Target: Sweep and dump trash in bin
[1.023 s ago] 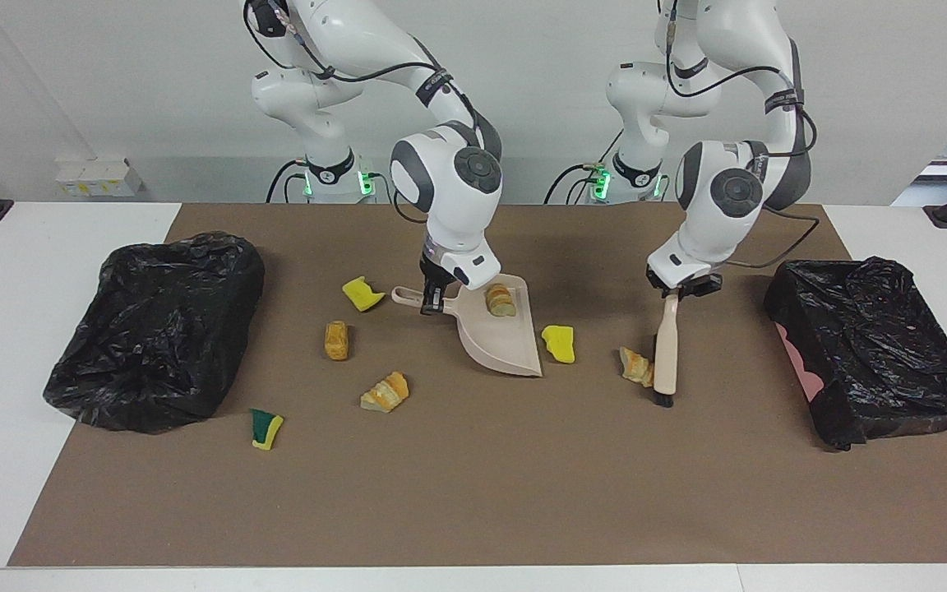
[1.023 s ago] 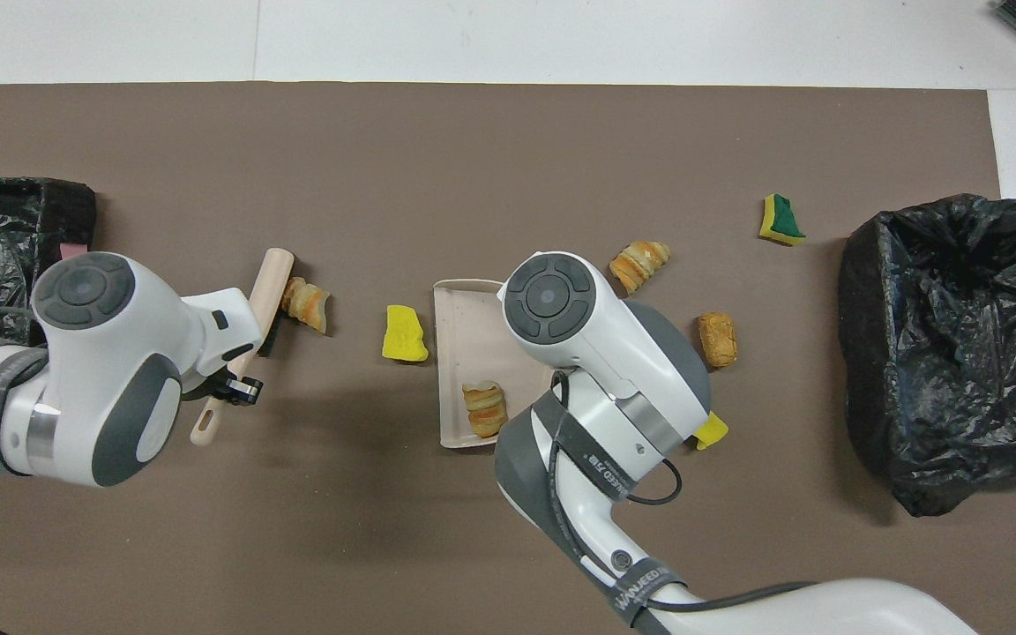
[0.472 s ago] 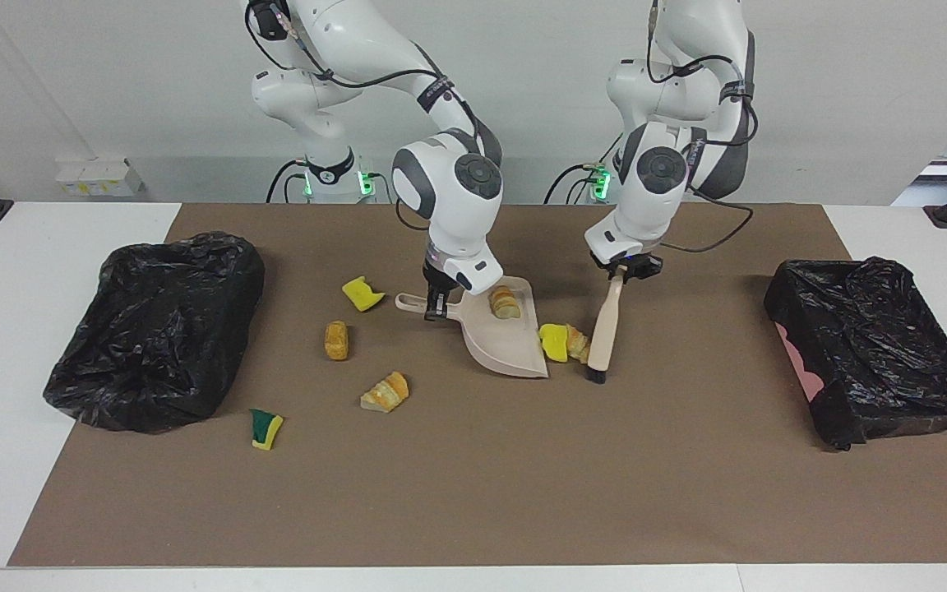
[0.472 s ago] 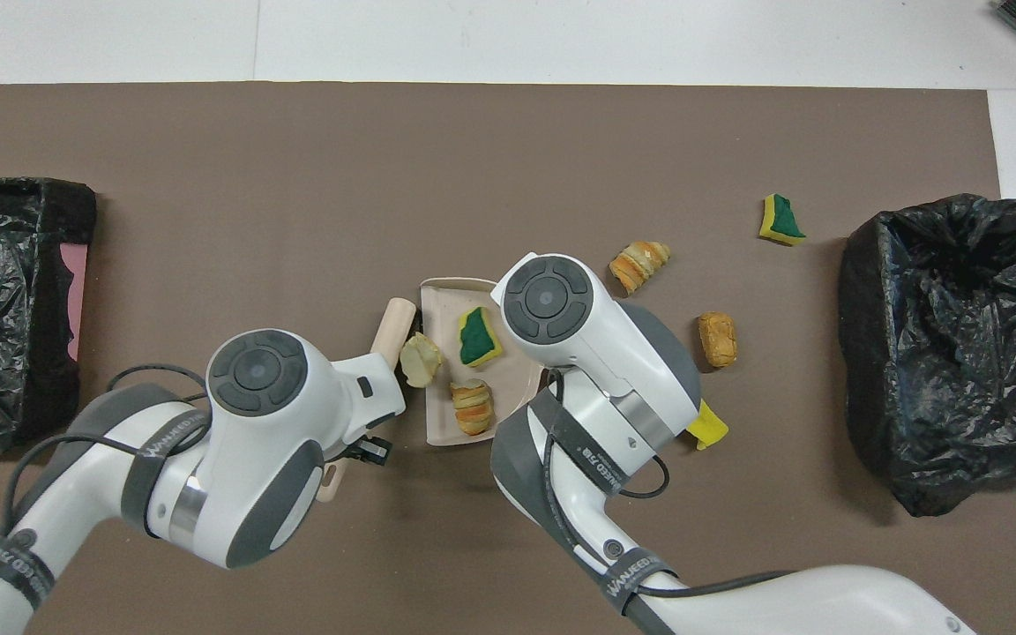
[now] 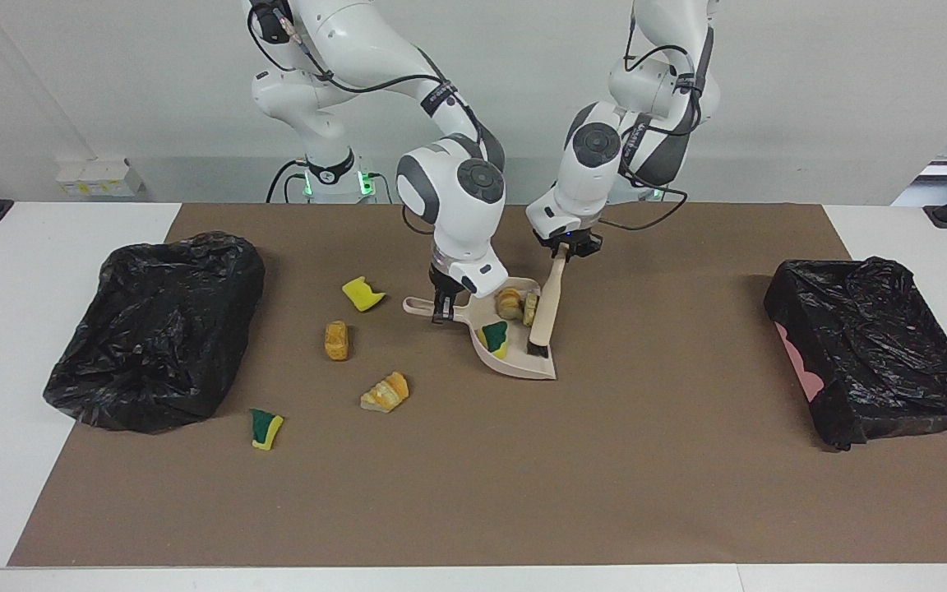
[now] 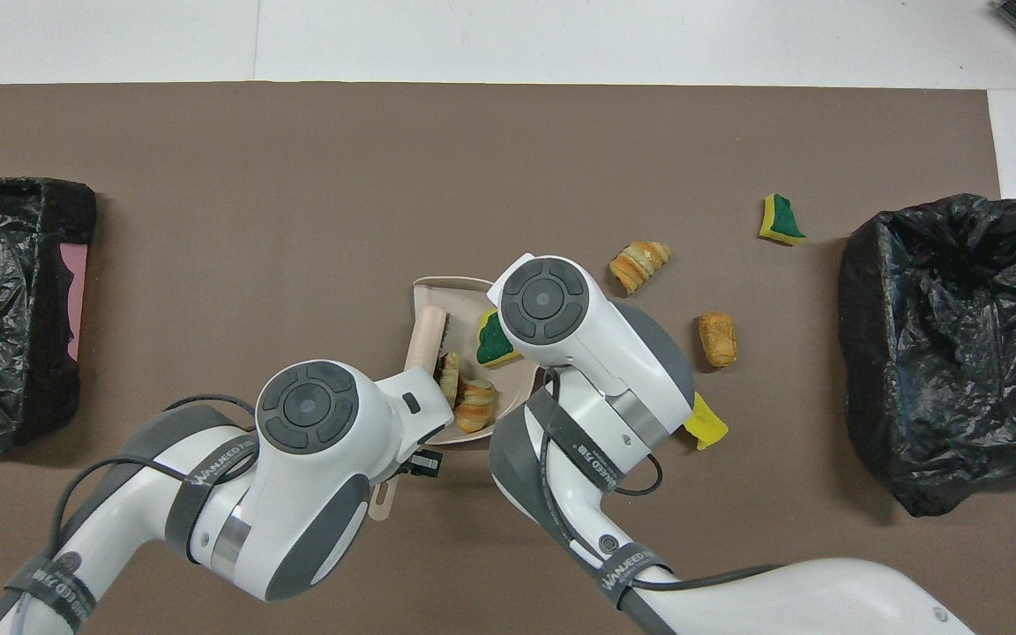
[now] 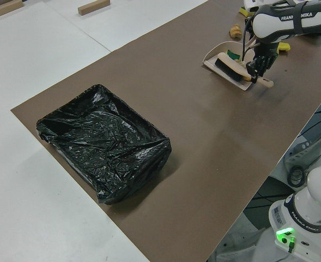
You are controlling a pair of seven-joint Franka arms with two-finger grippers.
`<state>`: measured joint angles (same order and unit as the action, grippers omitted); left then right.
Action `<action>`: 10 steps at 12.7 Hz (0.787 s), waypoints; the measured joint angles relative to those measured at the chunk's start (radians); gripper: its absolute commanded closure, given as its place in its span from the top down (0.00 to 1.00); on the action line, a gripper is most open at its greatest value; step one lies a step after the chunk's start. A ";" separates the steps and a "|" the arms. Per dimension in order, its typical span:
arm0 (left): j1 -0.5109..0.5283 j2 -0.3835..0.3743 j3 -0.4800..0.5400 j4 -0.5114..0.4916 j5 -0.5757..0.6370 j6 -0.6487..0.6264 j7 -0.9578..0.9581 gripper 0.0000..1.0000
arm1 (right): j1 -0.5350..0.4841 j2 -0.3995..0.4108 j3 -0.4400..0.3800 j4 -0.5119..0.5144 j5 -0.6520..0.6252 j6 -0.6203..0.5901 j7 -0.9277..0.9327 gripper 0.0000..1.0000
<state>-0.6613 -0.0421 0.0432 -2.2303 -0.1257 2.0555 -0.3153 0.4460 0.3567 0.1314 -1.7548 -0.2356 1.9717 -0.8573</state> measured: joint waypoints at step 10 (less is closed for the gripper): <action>0.049 -0.002 -0.005 -0.008 0.000 -0.017 -0.284 0.00 | -0.100 -0.001 0.003 0.020 0.089 0.000 -0.152 0.00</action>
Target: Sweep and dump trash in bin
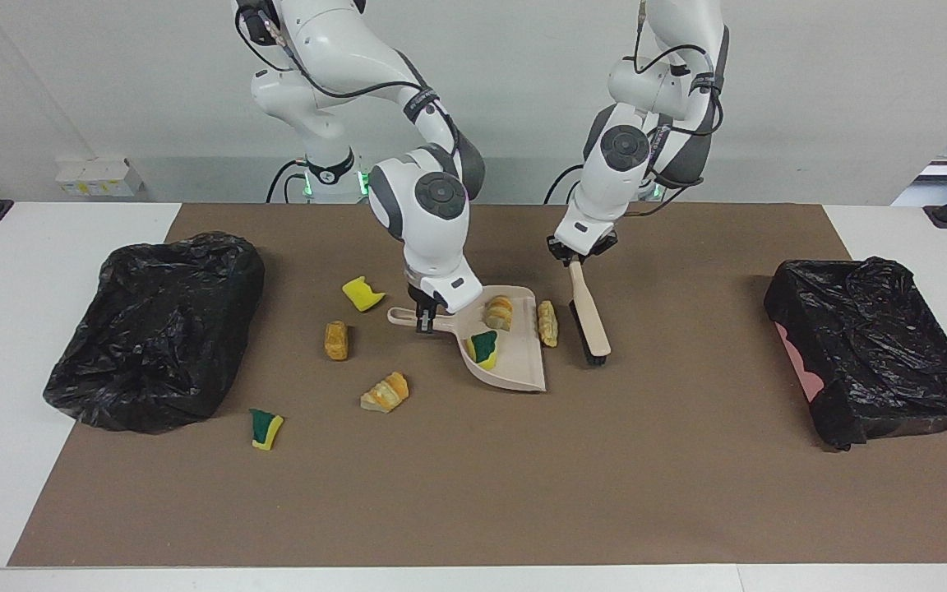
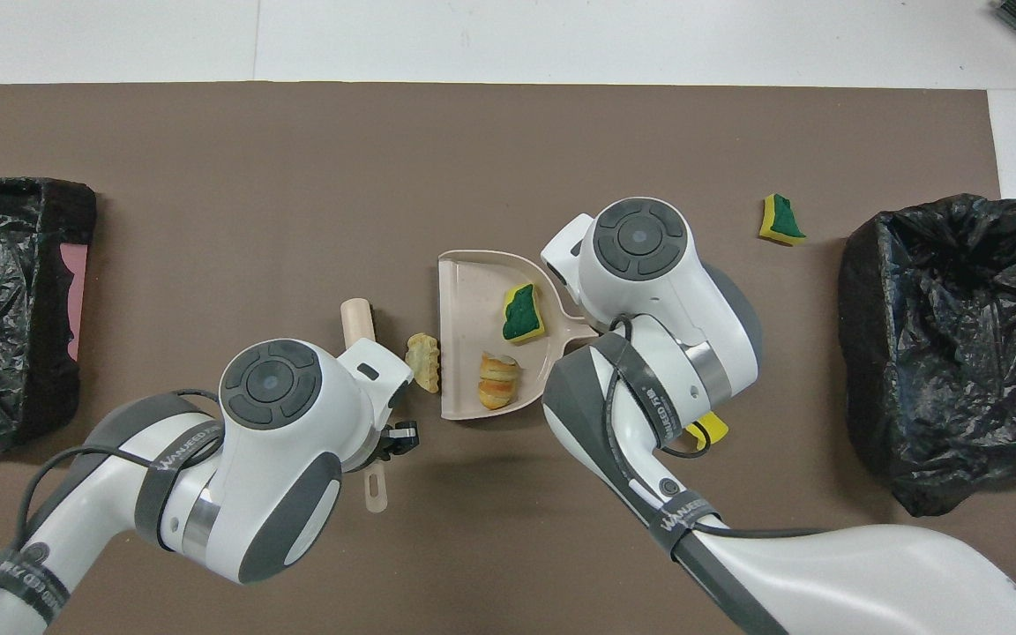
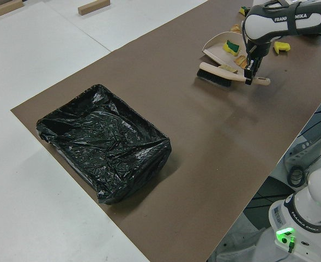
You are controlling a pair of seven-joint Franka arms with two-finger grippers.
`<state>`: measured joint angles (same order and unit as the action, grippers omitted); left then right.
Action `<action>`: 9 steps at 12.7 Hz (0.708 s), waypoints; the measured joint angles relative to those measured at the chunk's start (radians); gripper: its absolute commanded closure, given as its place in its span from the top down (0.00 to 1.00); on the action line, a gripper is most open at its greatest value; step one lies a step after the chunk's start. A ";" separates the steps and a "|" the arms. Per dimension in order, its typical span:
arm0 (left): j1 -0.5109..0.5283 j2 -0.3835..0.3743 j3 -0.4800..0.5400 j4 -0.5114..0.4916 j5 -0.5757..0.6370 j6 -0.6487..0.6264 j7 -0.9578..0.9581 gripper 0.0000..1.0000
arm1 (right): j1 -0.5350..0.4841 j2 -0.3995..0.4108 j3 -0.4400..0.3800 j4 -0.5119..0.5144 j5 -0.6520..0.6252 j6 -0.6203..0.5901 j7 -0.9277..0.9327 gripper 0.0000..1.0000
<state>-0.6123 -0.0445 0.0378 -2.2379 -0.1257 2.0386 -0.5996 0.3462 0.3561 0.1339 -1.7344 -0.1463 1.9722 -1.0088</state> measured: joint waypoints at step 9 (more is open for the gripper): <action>-0.122 0.003 -0.011 -0.018 -0.201 0.193 0.147 0.00 | 0.023 -0.007 0.002 -0.002 -0.077 -0.068 0.000 0.00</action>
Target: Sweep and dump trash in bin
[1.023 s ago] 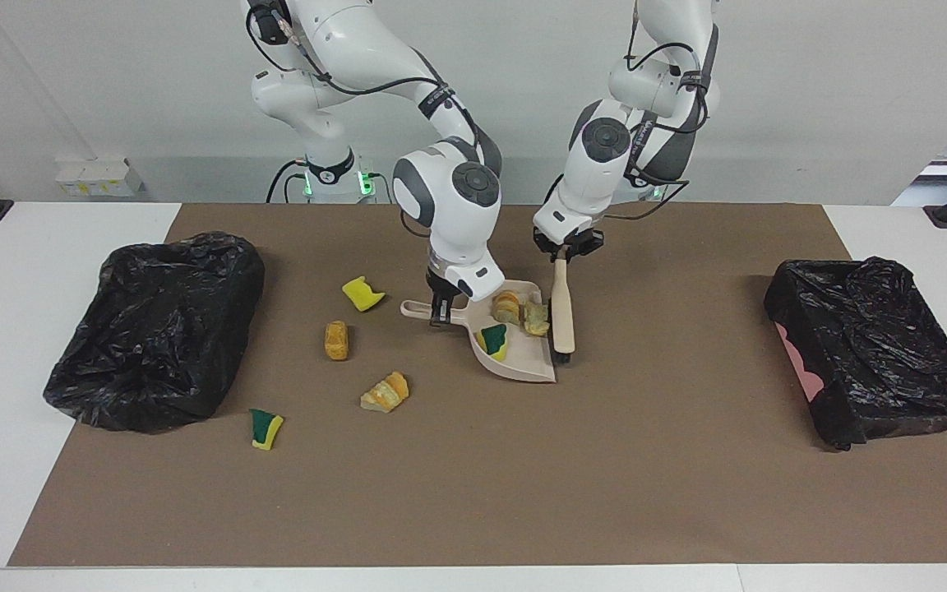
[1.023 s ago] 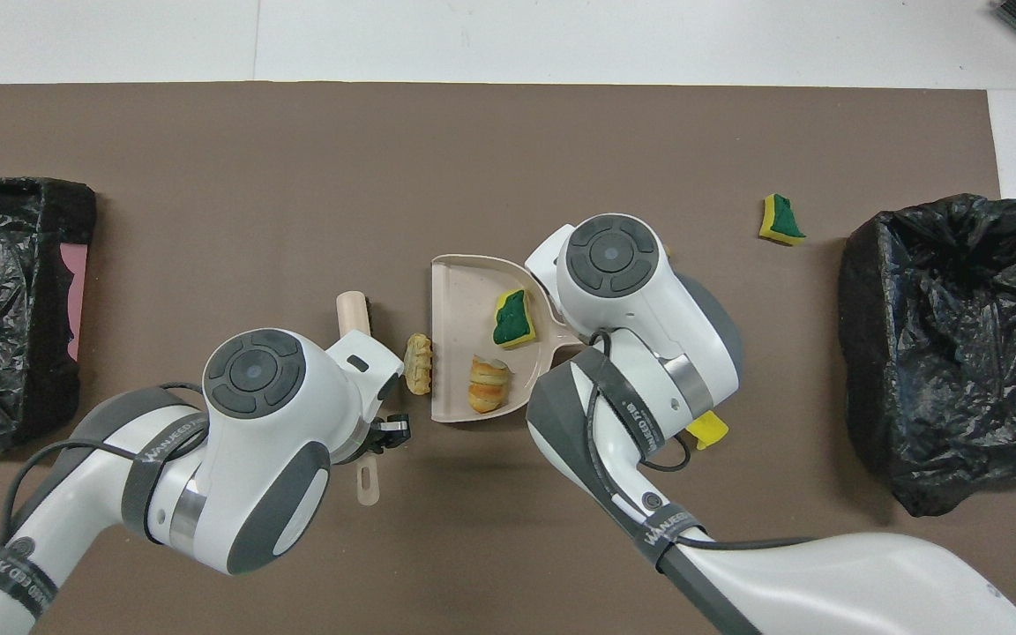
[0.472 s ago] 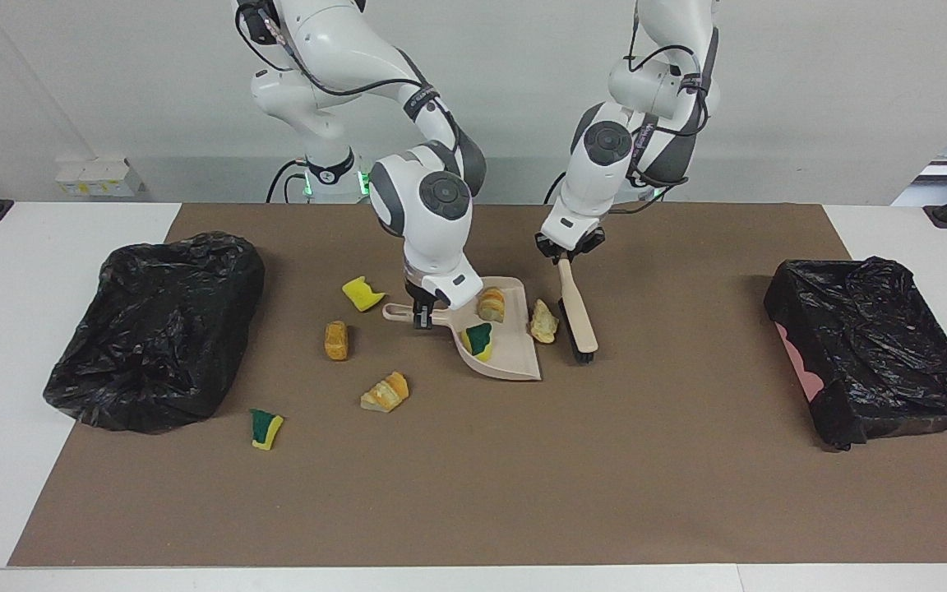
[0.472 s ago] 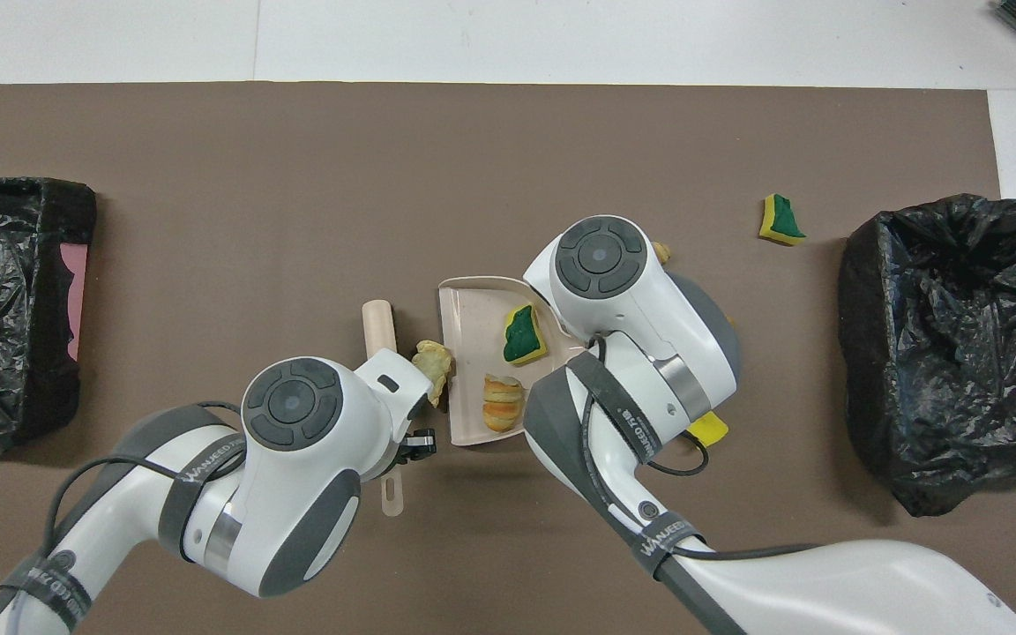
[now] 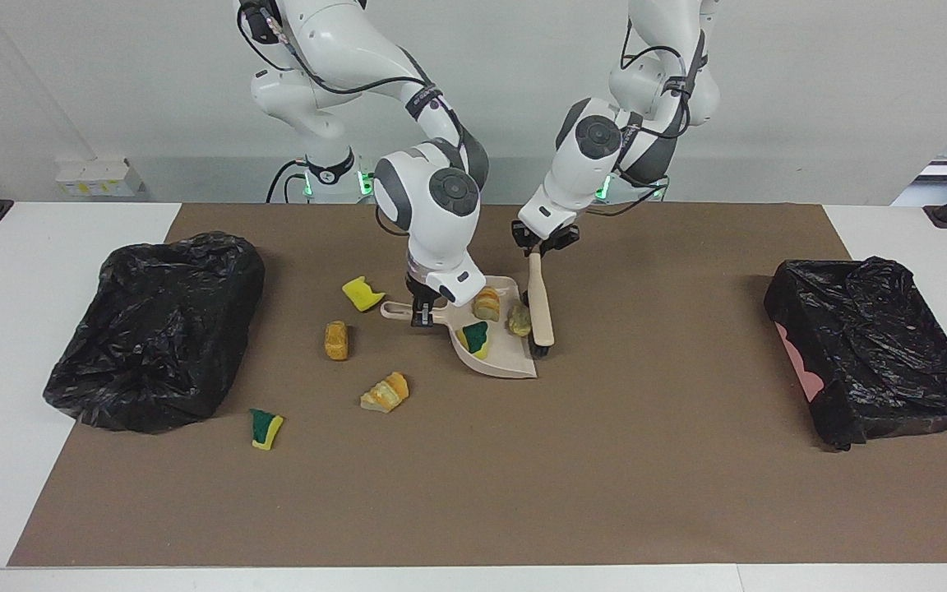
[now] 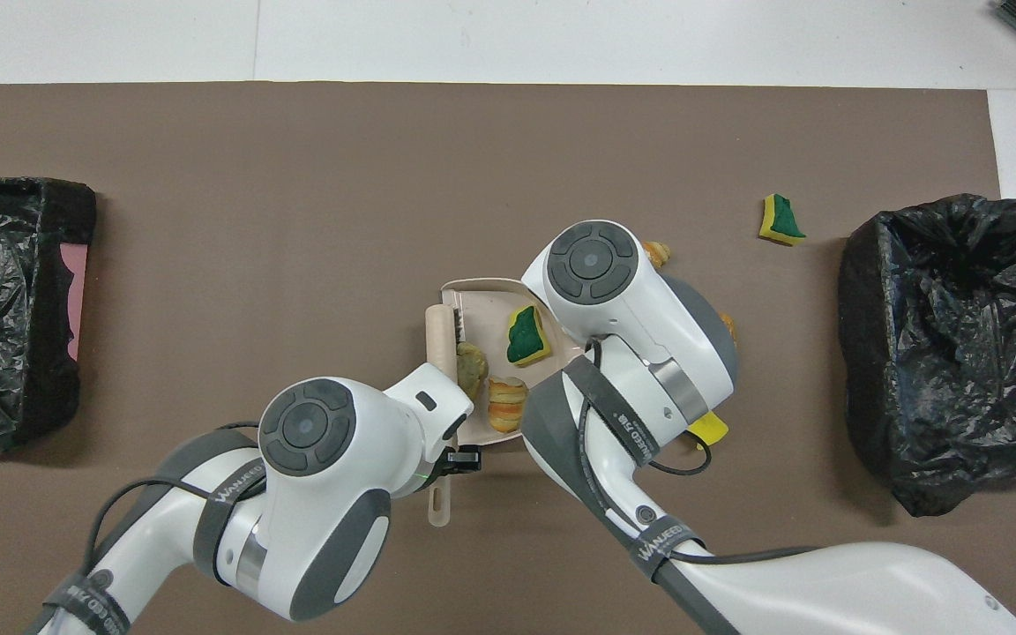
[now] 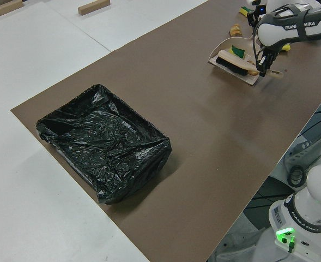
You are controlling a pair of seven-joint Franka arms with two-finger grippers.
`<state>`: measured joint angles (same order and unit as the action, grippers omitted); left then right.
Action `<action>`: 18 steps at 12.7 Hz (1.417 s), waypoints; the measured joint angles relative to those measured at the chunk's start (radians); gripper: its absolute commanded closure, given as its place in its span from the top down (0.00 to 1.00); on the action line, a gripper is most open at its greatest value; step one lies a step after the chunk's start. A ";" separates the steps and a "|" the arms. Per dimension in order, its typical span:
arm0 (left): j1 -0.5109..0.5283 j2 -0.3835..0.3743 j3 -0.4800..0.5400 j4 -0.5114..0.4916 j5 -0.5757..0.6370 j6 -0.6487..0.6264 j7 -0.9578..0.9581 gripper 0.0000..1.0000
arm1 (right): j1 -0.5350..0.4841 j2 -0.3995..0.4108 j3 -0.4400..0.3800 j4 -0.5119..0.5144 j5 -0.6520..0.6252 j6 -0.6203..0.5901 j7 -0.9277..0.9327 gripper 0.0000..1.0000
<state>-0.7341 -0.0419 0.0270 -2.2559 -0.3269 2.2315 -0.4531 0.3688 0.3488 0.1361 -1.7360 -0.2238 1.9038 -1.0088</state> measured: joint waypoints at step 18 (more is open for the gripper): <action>-0.104 -0.217 -0.104 -0.176 0.135 -0.195 -0.337 0.00 | -0.253 -0.045 -0.006 0.014 0.141 0.028 -0.347 0.00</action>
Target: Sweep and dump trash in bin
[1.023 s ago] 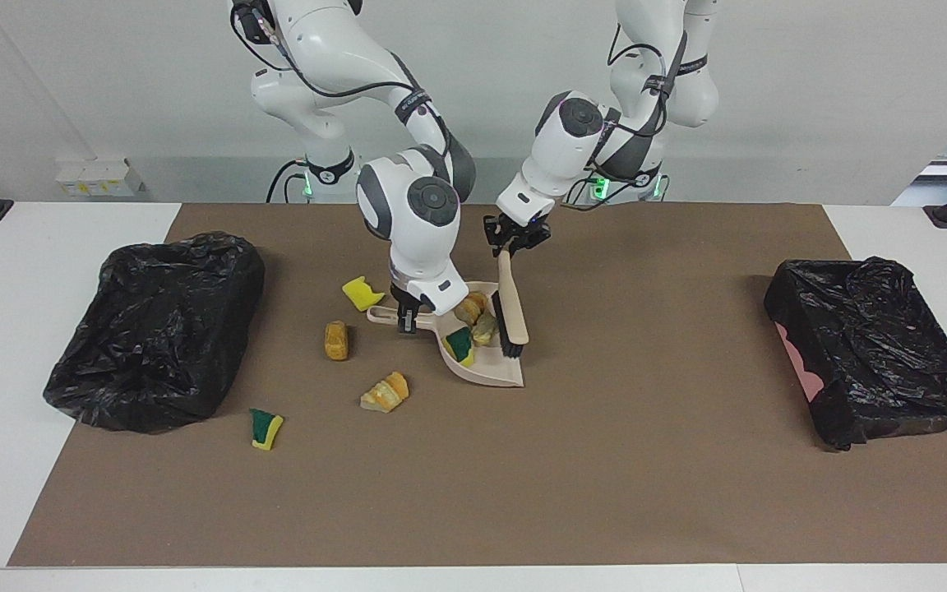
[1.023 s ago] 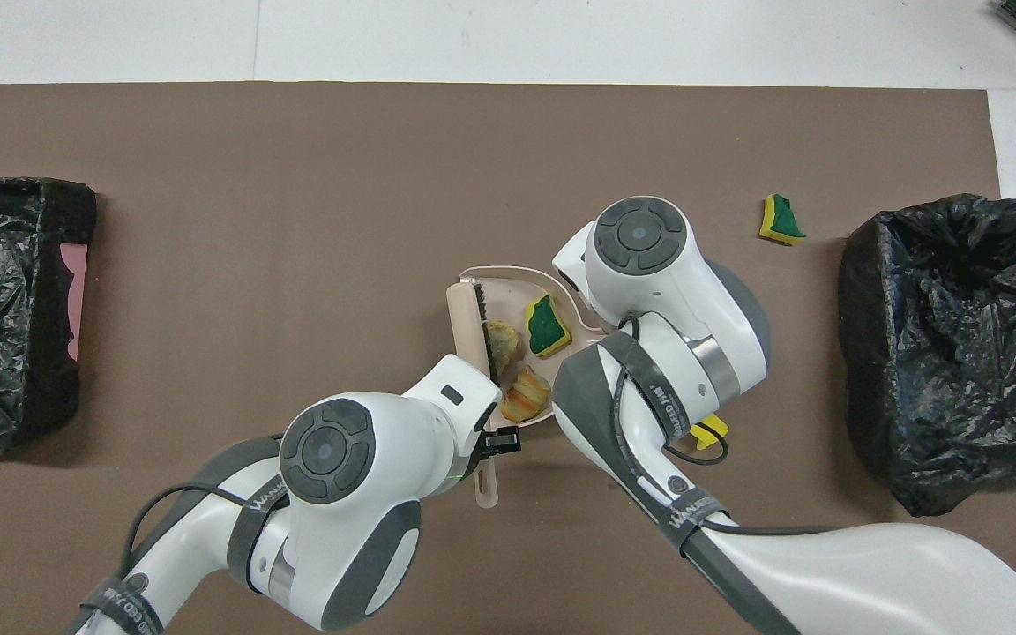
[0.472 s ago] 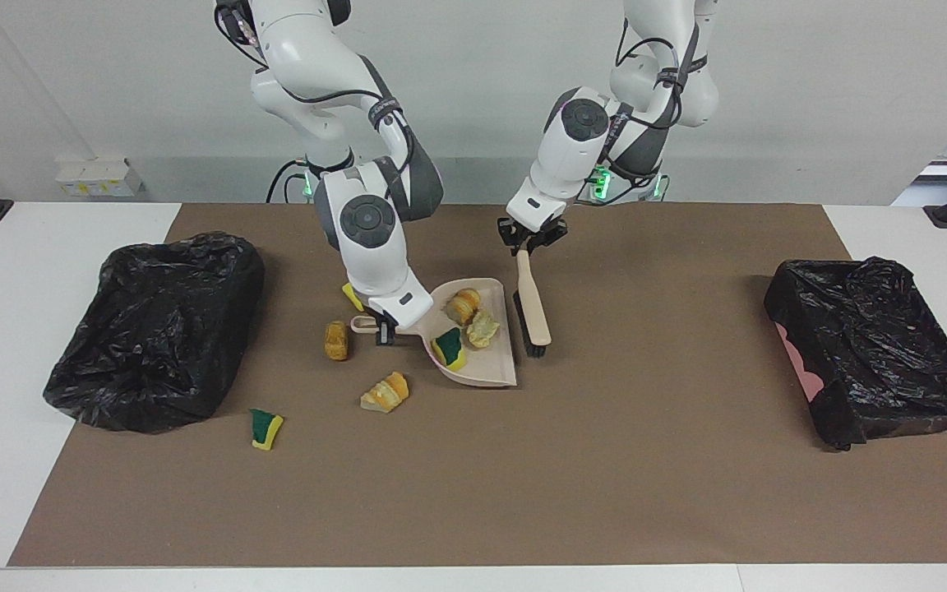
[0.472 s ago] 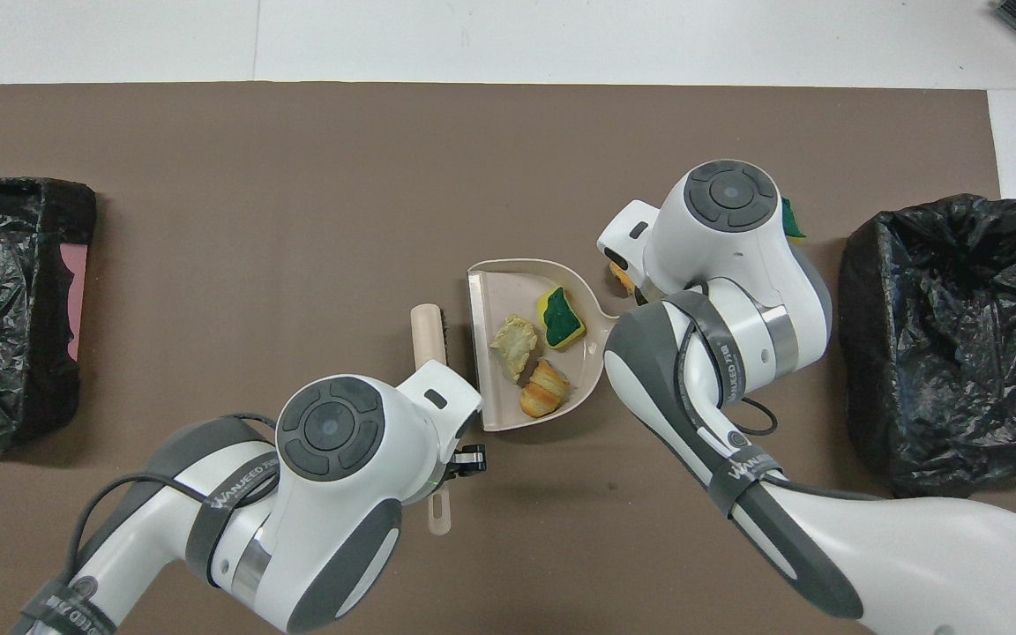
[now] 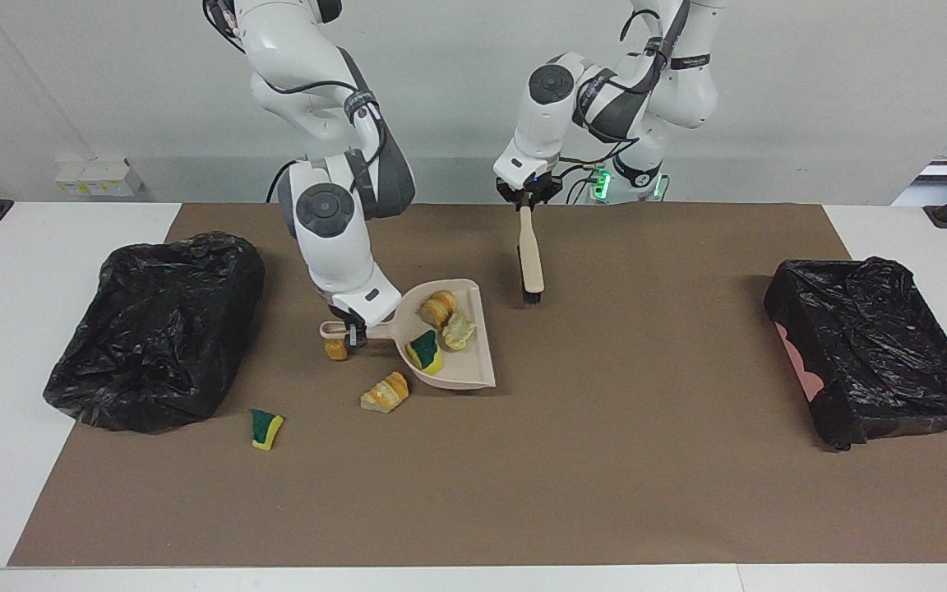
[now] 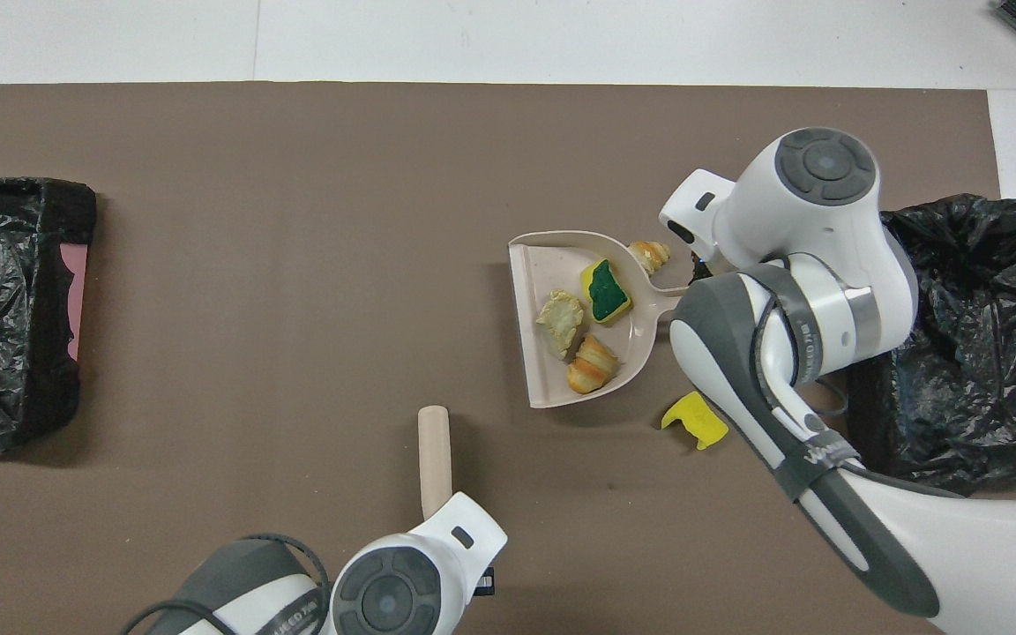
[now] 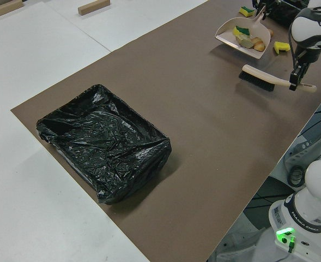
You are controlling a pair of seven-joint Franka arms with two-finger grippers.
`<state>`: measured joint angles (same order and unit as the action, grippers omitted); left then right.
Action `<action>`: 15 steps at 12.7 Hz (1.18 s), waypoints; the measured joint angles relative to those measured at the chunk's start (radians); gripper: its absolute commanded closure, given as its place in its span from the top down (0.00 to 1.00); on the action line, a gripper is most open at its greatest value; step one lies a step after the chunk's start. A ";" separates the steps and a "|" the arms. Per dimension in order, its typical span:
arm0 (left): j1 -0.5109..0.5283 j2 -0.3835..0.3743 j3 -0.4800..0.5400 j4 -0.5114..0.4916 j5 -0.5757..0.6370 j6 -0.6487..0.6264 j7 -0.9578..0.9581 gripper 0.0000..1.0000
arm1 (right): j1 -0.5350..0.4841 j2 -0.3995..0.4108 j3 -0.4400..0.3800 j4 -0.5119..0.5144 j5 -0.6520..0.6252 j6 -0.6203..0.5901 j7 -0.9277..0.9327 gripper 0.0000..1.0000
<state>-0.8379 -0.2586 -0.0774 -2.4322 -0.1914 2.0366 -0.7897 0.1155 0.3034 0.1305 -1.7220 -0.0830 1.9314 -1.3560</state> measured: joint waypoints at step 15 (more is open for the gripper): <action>0.076 0.094 -0.103 0.016 0.010 0.163 0.002 1.00 | -0.417 -0.083 -0.005 0.121 -0.147 -0.091 -0.237 0.00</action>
<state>-0.7623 -0.1646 -0.1801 -2.4158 -0.1814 2.2000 -0.7879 -0.3016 0.2202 0.1252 -1.6011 -0.2297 1.8402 -1.5934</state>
